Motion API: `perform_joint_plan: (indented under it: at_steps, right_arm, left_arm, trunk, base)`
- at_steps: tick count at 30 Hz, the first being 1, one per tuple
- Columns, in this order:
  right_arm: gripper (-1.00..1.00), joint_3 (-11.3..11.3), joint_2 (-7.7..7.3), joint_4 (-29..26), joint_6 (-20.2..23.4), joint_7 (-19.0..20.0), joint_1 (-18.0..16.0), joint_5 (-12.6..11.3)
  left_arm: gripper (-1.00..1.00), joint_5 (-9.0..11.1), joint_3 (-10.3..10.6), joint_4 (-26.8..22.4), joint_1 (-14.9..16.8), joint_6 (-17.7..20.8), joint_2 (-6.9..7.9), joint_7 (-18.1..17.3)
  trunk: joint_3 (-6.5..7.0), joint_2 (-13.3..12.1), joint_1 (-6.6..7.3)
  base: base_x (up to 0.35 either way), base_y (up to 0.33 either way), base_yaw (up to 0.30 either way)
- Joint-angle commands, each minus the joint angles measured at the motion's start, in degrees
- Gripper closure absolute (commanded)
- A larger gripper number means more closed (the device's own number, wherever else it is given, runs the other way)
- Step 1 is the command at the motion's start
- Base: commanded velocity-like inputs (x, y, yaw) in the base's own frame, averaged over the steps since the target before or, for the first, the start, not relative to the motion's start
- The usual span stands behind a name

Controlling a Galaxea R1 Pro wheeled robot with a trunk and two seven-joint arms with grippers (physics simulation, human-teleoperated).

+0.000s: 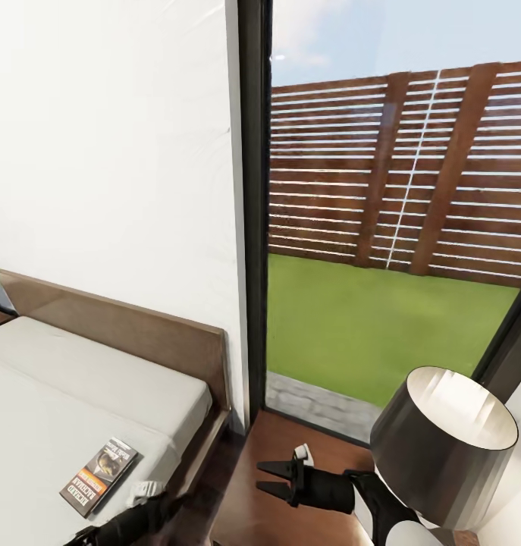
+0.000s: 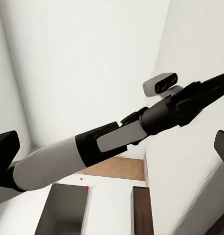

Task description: In the bedroom, move the book from the bed onto either nightstand, and place the two sandals side by side next to the bed.

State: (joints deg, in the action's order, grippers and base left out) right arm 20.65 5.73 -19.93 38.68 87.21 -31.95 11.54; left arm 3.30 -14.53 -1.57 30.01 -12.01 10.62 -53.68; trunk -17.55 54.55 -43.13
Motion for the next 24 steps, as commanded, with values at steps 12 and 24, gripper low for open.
perform_joint_plan:
  at_steps: [12, 24]
  right_arm:
    - [-1.0, 0.38, 0.14, 0.27, 0.43, 0.17, -0.04, 0.69]
    - [-1.0, 0.36, 0.18, 0.46, 0.34, 0.15, -0.04, 0.69]
  left_arm:
    - [-1.0, 14.98, -2.0, -23.76, 0.98, 39.1, 14.72, -16.72]
    - [-1.0, 16.45, -6.69, -41.3, 2.57, 57.59, 18.44, 10.9]
  trunk:
    - [-0.07, 0.05, -0.01]
    - [-0.07, 0.05, -0.01]
  base:
    - [0.0, 0.0, 0.0]
    - [0.0, 0.0, 0.0]
